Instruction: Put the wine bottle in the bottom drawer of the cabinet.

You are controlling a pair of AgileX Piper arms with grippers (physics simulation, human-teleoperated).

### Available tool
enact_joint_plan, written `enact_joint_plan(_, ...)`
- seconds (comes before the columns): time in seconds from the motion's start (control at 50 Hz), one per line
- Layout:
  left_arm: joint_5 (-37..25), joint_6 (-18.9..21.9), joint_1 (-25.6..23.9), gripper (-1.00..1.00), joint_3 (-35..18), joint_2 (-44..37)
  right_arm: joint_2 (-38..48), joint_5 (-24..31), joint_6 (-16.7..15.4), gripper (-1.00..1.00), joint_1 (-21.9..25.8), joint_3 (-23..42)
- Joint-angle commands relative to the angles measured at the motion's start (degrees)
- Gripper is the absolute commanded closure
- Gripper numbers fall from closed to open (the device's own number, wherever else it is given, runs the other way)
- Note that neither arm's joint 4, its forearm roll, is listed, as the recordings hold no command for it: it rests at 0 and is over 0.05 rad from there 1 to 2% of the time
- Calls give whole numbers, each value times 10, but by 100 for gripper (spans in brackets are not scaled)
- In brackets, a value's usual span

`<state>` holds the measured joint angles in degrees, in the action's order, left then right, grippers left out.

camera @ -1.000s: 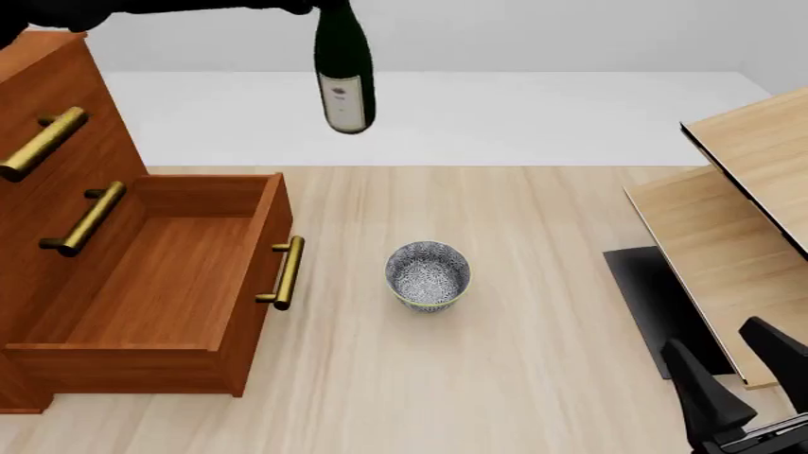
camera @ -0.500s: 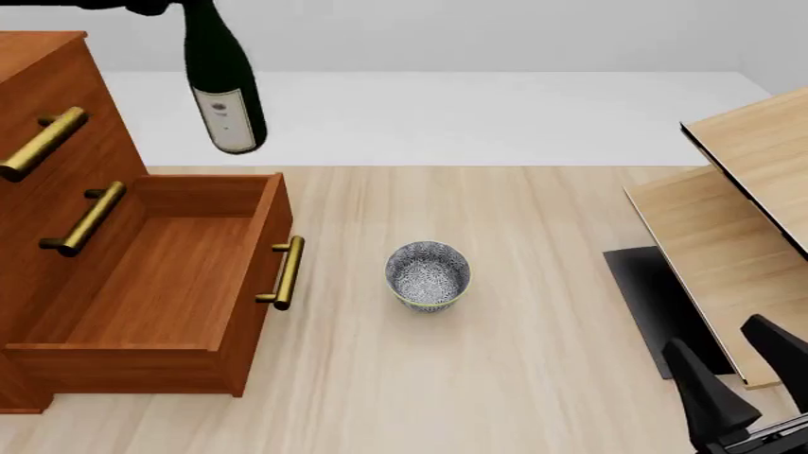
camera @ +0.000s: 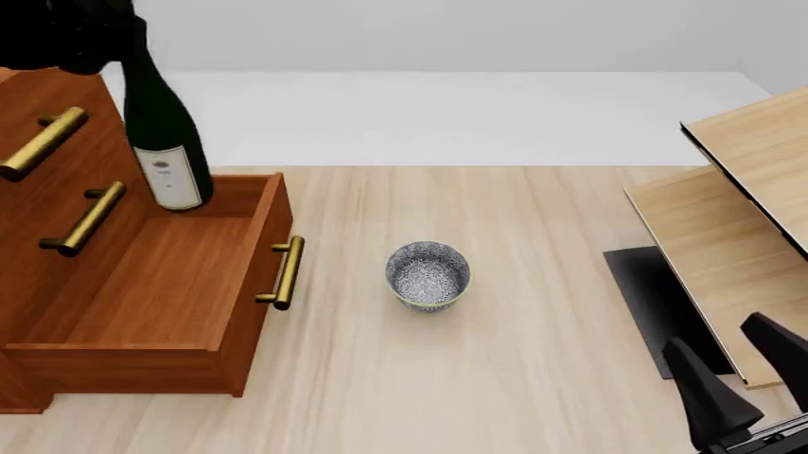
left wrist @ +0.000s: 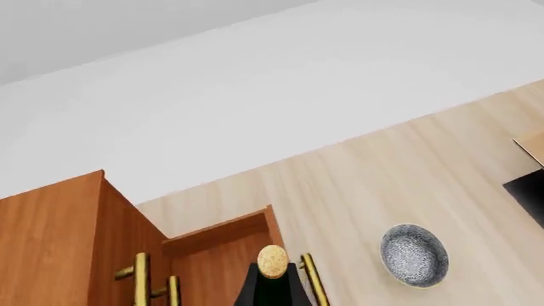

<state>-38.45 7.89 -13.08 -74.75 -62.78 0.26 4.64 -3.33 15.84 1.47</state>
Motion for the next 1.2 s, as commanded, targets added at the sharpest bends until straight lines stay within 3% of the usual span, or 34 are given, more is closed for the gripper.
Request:
enact_joint_plan(0.02,-4,2,15,100,34,21,0,3,-3,-100,1,6)
enact_joint_plan(0.52,10,12,43,100,103,34,0,1,-4,-100,3,1)
enact_joint_plan(1.2,34,-18,23,100,146,32,-2,5,-6,-100,6,1)
